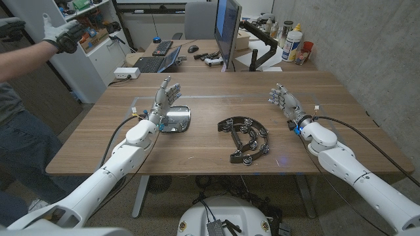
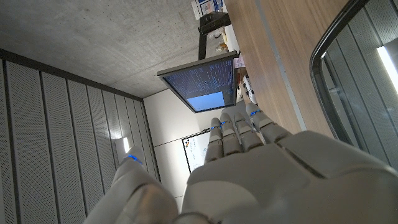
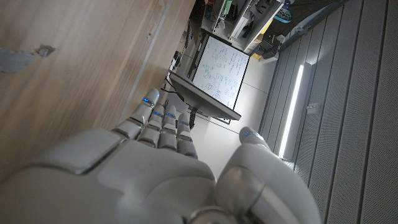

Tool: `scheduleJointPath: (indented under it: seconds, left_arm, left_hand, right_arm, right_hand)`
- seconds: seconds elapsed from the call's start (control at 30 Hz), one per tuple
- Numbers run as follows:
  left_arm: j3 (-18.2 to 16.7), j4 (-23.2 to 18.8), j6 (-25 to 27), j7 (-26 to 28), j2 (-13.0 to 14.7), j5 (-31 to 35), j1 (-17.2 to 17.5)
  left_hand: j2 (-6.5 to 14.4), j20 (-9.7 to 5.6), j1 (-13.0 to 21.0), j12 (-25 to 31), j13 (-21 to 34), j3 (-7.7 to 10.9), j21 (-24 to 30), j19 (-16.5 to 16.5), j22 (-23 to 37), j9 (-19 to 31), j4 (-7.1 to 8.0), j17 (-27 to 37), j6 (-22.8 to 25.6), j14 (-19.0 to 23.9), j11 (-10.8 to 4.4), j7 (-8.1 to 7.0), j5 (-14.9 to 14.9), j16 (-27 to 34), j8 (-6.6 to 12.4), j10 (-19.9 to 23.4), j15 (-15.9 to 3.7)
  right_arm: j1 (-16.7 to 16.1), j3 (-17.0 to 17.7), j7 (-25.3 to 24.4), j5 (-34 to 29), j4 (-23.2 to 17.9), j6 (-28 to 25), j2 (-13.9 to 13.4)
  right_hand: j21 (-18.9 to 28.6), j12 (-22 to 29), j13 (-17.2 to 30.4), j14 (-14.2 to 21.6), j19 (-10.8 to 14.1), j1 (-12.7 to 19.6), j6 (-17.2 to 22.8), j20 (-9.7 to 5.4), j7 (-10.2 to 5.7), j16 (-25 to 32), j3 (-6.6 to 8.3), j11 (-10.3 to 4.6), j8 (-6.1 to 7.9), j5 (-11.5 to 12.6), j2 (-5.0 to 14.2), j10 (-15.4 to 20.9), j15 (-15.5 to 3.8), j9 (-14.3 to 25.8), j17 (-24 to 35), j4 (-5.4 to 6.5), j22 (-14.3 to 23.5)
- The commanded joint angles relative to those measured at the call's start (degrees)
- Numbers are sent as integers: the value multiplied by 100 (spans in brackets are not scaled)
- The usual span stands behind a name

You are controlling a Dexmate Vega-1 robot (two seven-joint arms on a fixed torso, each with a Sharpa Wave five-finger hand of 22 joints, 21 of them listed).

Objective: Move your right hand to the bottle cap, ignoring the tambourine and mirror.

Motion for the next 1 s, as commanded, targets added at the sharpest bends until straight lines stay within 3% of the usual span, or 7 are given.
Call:
scheduleJointPath:
  seconds: [0.03, 0.67, 0.77, 1.0]
  left_arm:
    - [27, -161, 27, 82, 44, 92, 47]
    - [11, -301, 33, 30, 129, 122, 72]
    - [-9, -341, 110, 49, 130, 55, 90]
    - [-12, -332, 95, 32, 139, 46, 115]
  left_hand:
    - [6, -261, 68, -11, 25, -40, -14, 26, 10, 29, -14, 23, 45, -15, 1, -14, 32, 16, 2, 24, 17]
    - [26, -250, 83, -24, 26, -75, -58, 18, 13, 31, -25, 24, 26, -22, -9, -21, 57, 15, -11, 4, 19]
    - [28, -244, 84, -23, 26, -79, -65, 14, 13, 31, -26, 24, 31, -22, -7, -18, 60, 16, -9, 7, 19]
    - [37, -239, 92, -25, 26, -93, -85, 9, 15, 32, -30, 24, 37, -23, -1, -26, 71, 16, -8, 6, 21]
  right_arm:
    - [-241, 113, -65, -53, -185, 155, -129]
    - [-618, 225, -381, -175, -650, -34, -358]
    - [-684, 243, -344, -190, -619, 155, -314]
    - [-808, 270, -490, -305, -807, 101, -379]
  right_hand:
    - [-27, 20, 14, 45, 51, 65, 46, -212, -26, 35, 6, 35, -19, 28, 2, 50, -1, 8, 17, -40, 34]
    - [-94, 6, 17, 57, 78, 92, 53, -173, -86, 12, -10, 33, -30, 48, -1, 62, 16, 10, 14, -69, 35]
    - [-103, 10, 18, 59, 82, 98, 52, -171, -95, 8, -13, 51, -31, 50, -5, 78, 25, 10, 13, -76, 35]
    - [-137, 4, 19, 66, 105, 120, 84, -153, -211, -4, -26, 47, -25, 59, -23, 87, 49, 12, 9, -100, 36]
